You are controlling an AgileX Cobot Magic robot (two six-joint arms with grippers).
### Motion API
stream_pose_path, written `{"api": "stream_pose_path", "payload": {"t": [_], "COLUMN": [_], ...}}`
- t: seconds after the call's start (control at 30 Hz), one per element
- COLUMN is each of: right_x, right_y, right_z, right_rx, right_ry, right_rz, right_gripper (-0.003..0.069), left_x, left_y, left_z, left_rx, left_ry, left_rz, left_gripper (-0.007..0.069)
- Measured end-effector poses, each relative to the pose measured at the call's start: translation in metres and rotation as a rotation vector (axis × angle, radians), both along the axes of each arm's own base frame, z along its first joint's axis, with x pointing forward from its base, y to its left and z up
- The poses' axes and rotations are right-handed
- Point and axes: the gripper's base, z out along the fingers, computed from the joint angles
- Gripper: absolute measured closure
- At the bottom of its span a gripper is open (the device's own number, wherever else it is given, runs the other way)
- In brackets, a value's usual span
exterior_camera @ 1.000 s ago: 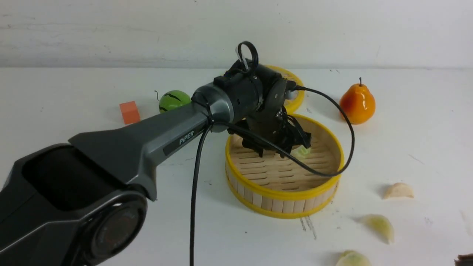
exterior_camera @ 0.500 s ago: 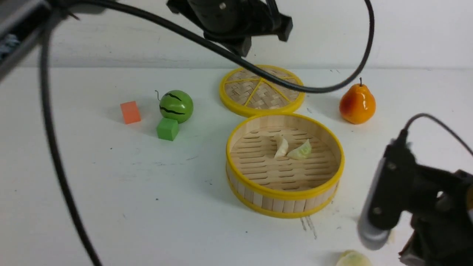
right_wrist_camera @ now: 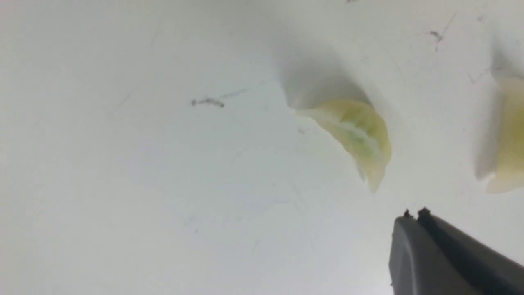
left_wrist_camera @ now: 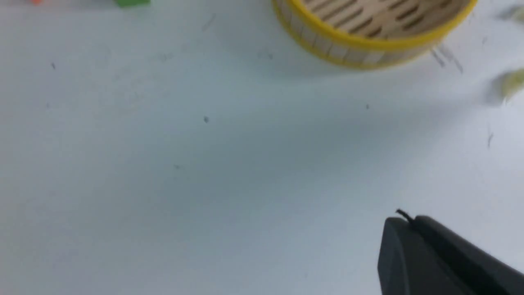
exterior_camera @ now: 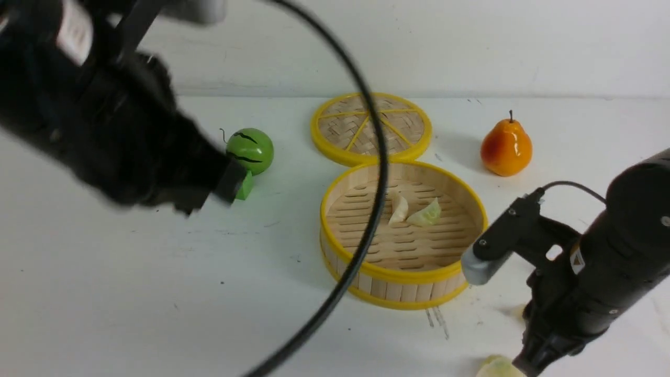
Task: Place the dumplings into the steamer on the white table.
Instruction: 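Reach for and grasp a dumpling lying on the table beside the steamer, then place the dumpling in the bamboo steamer basket with the right gripper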
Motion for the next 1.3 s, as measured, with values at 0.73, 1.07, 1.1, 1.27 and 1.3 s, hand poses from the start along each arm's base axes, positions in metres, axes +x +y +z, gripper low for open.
{"api": "stream_pose_path", "payload": {"t": [0.73, 1.07, 1.1, 1.27, 1.3], "right_x": [0.031, 0.065, 0.070, 0.105, 0.113], "right_y": [0.023, 0.045, 0.048, 0.068, 0.072], "right_z": [-0.077, 0.009, 0.021, 0.062, 0.061], "right_rx": [-0.073, 0.039, 0.070, 0.227, 0.239], "right_ry": [0.078, 0.014, -0.011, -0.139, -0.145], "right_rz": [0.370, 0.118, 0.078, -0.099, -0.121], "right_gripper": [0.0417, 0.0448, 0.0448, 0.0448, 0.0448], "left_x": [-0.102, -0.101, -0.101, -0.099, -0.099], "left_y": [0.071, 0.073, 0.073, 0.072, 0.071], "left_z": [-0.076, -0.076, -0.075, -0.074, -0.073], "left_rx": [-0.104, -0.091, -0.093, -0.108, -0.111], "left_ry": [0.025, 0.009, 0.003, -0.026, -0.029], "left_rz": [0.028, 0.034, 0.034, 0.033, 0.033], "left_gripper": [0.0638, 0.0638, 0.0638, 0.0638, 0.0638]}}
